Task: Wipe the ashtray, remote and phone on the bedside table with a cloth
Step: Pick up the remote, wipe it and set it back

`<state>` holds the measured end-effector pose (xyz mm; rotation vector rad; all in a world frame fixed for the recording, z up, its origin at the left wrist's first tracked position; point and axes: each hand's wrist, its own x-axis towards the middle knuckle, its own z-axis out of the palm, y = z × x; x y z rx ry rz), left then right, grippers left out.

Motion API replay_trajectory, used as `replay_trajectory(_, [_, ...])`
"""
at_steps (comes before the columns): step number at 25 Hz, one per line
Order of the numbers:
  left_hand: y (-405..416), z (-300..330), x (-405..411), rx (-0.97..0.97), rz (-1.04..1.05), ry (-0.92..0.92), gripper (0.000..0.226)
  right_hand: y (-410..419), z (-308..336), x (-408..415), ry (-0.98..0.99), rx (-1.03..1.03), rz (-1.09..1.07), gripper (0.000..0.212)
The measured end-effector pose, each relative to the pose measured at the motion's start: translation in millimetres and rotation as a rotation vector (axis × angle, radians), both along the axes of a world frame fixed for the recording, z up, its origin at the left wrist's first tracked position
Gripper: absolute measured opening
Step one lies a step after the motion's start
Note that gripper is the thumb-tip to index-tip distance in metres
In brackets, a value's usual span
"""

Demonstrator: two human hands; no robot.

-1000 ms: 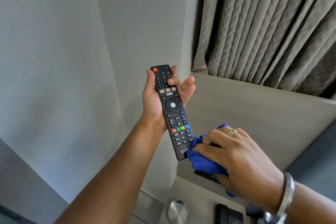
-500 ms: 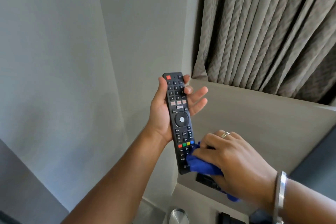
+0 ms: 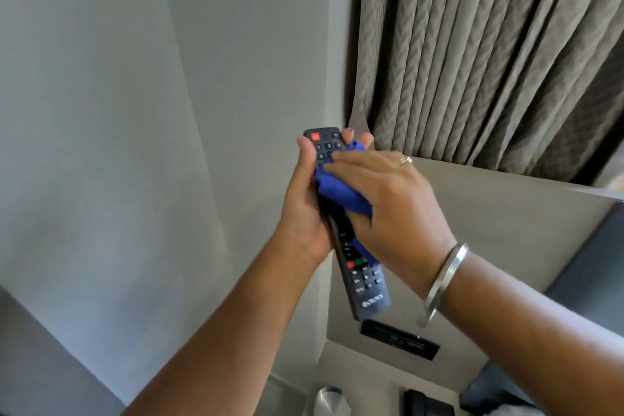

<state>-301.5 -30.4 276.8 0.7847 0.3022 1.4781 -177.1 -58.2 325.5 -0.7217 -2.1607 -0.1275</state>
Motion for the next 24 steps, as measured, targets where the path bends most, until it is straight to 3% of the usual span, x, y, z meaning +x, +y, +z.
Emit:
replay_trajectory(6, [27, -53, -8, -0.25, 0.071, -0.222, 0.058, -23, -91, 34, -0.203, -0.197, 0.074, 0.039])
replay_trajectory(9, [36, -97, 1, -0.391, 0.093, -0.235, 0.056, -27, -136, 53, -0.269, -0.28, 0.088, 0.04])
replay_trajectory(12, [49, -140, 3, -0.494, 0.134, -0.169, 0.057, -35, -192, 78, -0.516, -0.391, 0.165, 0.038])
replay_trajectory(15, [63, -203, 13, -0.631, 0.062, 0.08, 0.062, -38, -261, 118, -0.641, -0.711, 0.073, 0.037])
replay_trajectory(19, [59, -359, 60, -0.934, 0.0, 0.562, 0.065, -21, -372, 189, -0.612, -1.084, -0.243, 0.051])
replay_trajectory(22, [51, -481, 88, -1.111, -0.049, 0.762, 0.066, 13, -449, 230, -0.359, -1.351, -0.41, 0.031])
replay_trajectory(24, [54, -562, 109, -1.168, -0.026, 1.005, 0.065, 40, -503, 255, -0.208, -1.466, -0.535, 0.02])
